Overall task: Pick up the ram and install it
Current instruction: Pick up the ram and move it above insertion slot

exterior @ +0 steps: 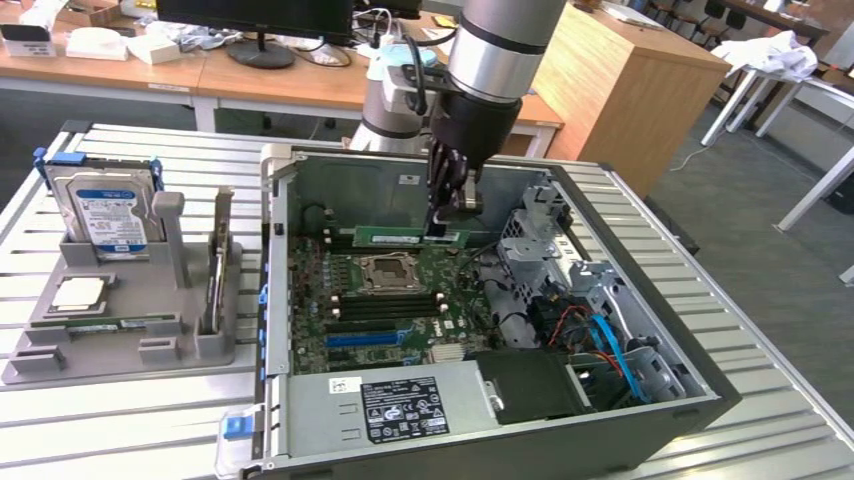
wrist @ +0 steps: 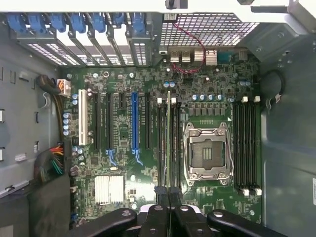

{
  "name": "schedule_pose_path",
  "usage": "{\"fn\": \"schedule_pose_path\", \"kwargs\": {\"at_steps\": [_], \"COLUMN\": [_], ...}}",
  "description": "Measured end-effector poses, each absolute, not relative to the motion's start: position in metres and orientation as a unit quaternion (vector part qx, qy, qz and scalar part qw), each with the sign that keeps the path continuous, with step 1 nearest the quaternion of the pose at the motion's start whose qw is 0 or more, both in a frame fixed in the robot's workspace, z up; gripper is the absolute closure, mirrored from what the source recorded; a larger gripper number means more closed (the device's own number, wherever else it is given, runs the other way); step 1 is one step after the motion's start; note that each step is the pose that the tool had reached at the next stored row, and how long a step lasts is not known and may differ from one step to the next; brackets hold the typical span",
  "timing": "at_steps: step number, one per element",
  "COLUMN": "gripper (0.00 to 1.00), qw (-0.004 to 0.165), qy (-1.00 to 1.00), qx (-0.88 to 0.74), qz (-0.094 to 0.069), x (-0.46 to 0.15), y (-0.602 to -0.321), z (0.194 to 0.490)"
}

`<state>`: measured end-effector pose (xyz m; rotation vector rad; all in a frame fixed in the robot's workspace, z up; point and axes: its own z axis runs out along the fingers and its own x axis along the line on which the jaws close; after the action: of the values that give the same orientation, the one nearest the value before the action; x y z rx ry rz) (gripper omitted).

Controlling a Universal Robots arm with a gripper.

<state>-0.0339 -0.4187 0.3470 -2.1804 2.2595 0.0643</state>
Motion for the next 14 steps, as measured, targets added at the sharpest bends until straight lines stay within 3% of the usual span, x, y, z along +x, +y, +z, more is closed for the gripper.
{"fn": "schedule_pose_path", "kwargs": {"at_steps": [14], "gripper": [0.89], "qw": [0.001], "qy": [0.723], "qx": [-0.690], "qz": [0.020], "x": [-0.034], "y": [-0.419], "z": [0.336]}}
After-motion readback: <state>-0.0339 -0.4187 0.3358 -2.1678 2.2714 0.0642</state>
